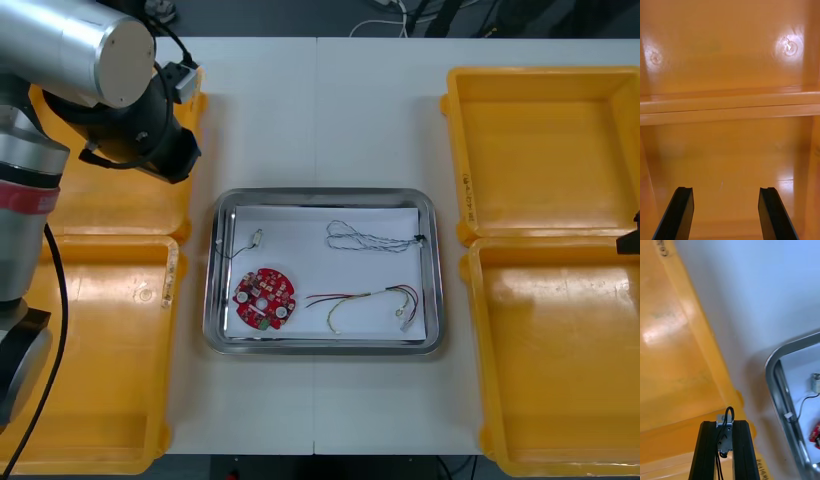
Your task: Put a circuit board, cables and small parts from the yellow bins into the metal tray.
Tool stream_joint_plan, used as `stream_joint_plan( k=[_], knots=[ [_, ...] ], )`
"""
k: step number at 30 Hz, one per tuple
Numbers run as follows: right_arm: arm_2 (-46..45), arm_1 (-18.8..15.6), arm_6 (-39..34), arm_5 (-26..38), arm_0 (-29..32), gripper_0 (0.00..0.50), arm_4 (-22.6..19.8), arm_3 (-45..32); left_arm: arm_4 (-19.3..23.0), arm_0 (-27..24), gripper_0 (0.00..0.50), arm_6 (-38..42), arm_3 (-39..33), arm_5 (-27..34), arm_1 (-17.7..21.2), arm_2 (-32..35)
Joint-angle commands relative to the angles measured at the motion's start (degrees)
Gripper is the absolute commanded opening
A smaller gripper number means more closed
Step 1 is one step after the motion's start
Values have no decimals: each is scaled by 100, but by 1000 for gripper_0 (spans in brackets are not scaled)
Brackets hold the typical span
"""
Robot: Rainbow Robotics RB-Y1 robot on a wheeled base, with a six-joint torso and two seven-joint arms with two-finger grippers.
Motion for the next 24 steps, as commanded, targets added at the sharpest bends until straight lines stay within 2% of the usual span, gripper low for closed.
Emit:
stream_joint_plan(
  k=[1, 10, 18, 24],
  knots=[
    [-131, -202, -138, 22, 151, 500, -78, 128, -158, 55, 0, 1238, -312, 70, -350, -414],
    [9, -202, -164, 22, 424, 500, 133, 128, -369, 47, 0, 1915, -329, -97, -754, -1099],
    [9, -123, -147, 22, 521, 500, 177, 128, -378, 187, 0, 2539, -312, -625, -859, -1741],
    [1, 106, -94, 22, 521, 500, 371, 128, -342, 231, 0, 2680, -65, -950, -895, -2128]
  ],
)
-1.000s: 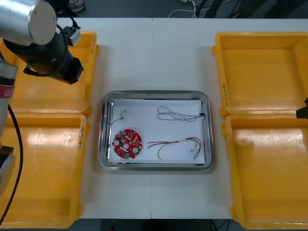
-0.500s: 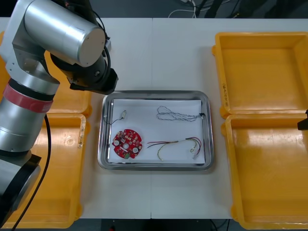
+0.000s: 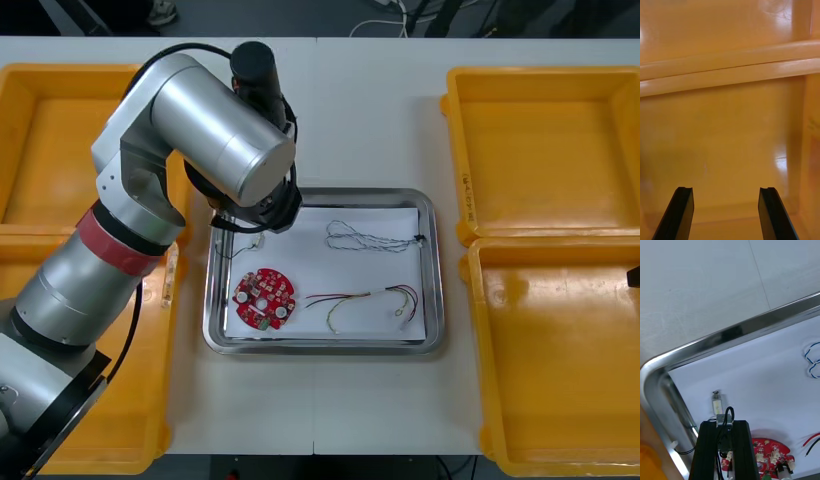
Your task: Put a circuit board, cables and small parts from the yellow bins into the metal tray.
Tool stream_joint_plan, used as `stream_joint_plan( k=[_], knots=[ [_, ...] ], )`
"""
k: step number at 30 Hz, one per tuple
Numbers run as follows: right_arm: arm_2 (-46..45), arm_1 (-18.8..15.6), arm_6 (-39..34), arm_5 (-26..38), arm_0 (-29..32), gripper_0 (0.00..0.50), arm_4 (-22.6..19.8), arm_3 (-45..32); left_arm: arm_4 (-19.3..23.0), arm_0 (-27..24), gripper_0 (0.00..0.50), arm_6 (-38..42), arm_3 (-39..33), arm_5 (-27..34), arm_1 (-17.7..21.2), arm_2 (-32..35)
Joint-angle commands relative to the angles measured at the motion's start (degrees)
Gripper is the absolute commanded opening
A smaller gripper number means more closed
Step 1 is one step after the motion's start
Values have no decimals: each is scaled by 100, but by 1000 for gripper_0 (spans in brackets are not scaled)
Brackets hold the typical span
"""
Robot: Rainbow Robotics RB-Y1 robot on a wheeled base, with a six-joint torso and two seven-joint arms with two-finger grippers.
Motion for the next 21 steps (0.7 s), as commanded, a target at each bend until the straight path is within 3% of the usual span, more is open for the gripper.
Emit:
stream_joint_plan(
  k=[1, 9, 21],
  knots=[
    [7, 133, -85, 22, 65, 500, 161, -52, -27, 49, 0, 808, 137, -279, -189, -289],
    [-37, 274, -59, 22, 74, 500, 187, -52, -71, 49, 0, 931, 638, -929, -242, -544],
    [-89, 432, 29, 8, 83, 500, 213, -52, -53, 58, 0, 975, 885, -1079, -233, -667]
  ],
)
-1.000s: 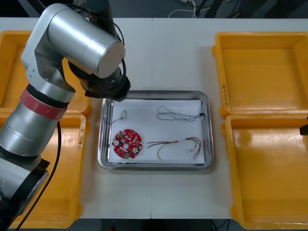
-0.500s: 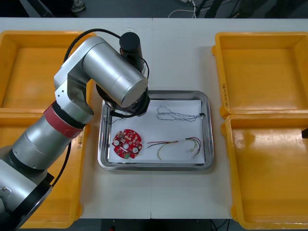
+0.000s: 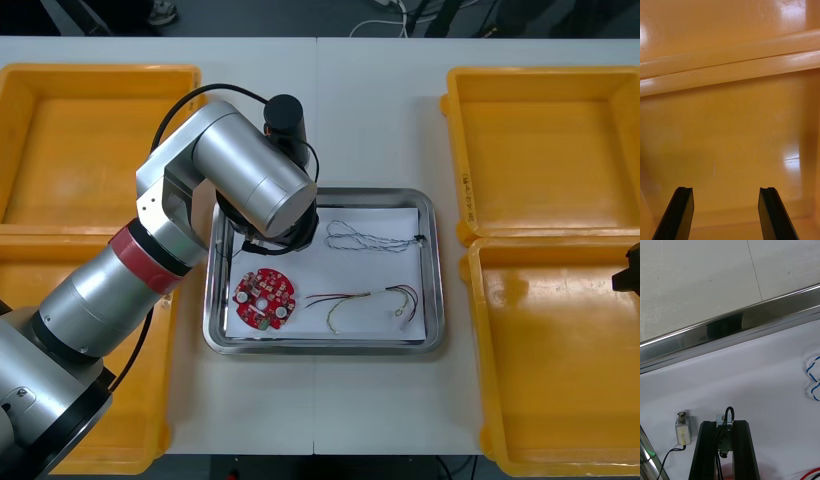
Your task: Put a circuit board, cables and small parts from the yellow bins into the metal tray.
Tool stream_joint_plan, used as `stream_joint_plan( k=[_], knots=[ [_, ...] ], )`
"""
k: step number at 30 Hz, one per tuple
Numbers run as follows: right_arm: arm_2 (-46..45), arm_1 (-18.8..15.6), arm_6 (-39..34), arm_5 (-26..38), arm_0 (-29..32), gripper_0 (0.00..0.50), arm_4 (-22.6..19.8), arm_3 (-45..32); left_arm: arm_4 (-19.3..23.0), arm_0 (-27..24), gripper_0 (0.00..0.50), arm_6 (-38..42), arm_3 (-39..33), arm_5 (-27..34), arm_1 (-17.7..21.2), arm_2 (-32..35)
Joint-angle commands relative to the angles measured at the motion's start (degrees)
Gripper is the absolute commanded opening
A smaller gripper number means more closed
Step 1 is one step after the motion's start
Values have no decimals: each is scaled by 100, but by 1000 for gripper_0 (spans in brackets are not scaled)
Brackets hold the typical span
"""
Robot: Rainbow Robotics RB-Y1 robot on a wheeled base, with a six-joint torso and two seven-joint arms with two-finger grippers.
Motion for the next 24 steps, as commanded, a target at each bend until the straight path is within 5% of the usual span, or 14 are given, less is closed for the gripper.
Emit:
stream_joint_plan(
  k=[1, 3, 4, 6, 24],
  knots=[
    [-89, 62, 46, 8, 71, 500, 57, -54, -52, 28, 2, 391, 24, -144, -131, -116],
    [-89, 71, 73, 17, 80, 500, 57, -54, -43, 19, 52, 400, 24, -153, -131, -125],
    [-89, 71, 81, 8, 80, 500, 66, -54, -34, 28, 150, 408, 24, -153, -131, -125],
    [-89, 62, 99, 17, 71, 500, 66, -63, -52, 28, 500, 426, 24, -179, -131, -116],
    [-72, 53, 512, -132, -17, 500, 92, -195, -69, 10, 500, 505, -108, -73, -70, -72]
  ],
)
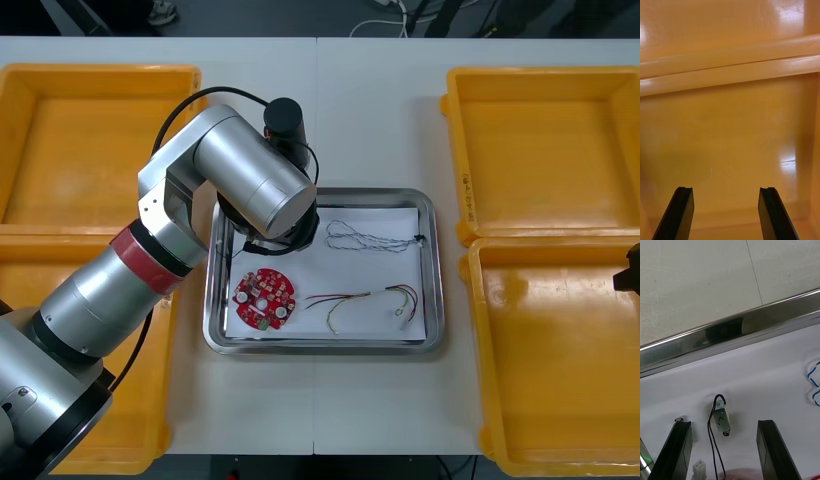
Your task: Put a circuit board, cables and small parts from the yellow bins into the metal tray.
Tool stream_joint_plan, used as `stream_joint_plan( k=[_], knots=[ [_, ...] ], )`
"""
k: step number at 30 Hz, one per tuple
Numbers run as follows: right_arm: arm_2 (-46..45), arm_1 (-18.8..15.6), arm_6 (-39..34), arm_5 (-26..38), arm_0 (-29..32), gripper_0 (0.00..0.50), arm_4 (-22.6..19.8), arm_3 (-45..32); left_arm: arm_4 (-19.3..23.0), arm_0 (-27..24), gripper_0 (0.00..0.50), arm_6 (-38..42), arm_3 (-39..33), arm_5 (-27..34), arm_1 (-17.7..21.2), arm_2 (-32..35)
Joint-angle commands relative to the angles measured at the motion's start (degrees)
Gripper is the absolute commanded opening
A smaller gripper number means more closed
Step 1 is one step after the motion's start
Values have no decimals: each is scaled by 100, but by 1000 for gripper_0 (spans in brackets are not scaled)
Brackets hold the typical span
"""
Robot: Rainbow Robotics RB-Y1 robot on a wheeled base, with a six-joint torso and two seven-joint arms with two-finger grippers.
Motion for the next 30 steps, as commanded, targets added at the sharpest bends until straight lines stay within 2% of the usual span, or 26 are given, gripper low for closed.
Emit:
stream_joint_plan(
  k=[1, 8, 21, 30],
  knots=[
    [-72, 37, 337, -118, -27, 500, 2, -185, -69, 10, 500, 489, -208, 97, -70, -28],
    [-63, 37, 301, -162, -115, 500, 2, -185, 168, -34, 500, 453, -771, 792, 106, 288],
    [51, 37, 337, -162, -361, 500, 46, -88, 1293, -43, 500, 330, -1878, 1943, 1020, 1273],
    [86, 37, 381, -162, -493, 500, 81, 87, 1926, 80, 500, 251, -2291, 1965, 1741, 1888]
  ],
)
